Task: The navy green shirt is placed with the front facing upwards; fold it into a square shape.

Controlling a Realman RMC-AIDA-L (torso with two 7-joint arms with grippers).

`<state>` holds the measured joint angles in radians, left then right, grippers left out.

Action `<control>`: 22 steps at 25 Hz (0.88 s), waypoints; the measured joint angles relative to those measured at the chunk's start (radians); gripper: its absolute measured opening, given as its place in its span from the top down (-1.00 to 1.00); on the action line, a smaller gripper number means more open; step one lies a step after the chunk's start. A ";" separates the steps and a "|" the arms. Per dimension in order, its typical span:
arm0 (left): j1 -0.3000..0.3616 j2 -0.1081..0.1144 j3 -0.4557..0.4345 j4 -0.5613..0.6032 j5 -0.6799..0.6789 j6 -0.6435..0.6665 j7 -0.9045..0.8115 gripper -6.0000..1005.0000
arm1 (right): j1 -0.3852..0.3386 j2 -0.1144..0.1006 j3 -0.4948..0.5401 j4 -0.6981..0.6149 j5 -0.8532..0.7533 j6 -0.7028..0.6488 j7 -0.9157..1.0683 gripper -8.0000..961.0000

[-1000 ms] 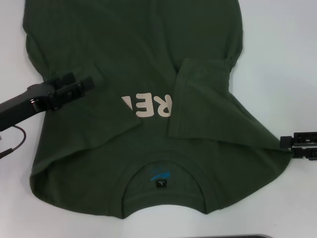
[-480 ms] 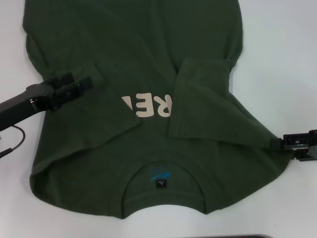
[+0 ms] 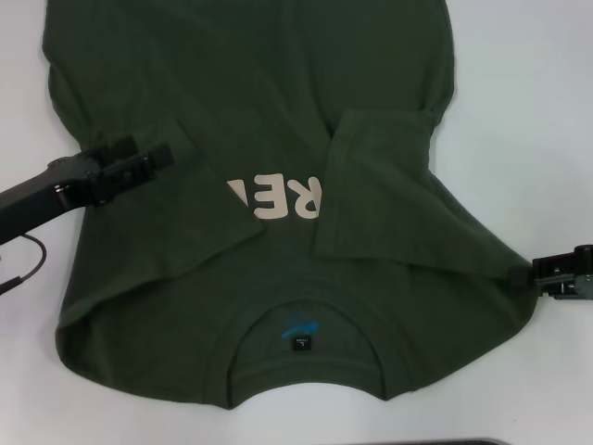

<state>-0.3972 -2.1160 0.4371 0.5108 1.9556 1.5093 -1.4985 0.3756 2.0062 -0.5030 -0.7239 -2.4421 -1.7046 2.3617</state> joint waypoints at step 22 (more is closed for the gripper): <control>-0.008 0.006 -0.002 0.001 -0.001 -0.013 -0.011 -0.77 | -0.090 0.033 0.157 0.000 0.011 -0.011 -0.134 0.89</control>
<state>-0.4050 -2.1100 0.4351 0.5116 1.9550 1.4963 -1.5096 0.2859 2.0394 -0.3462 -0.7242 -2.4309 -1.7156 2.2274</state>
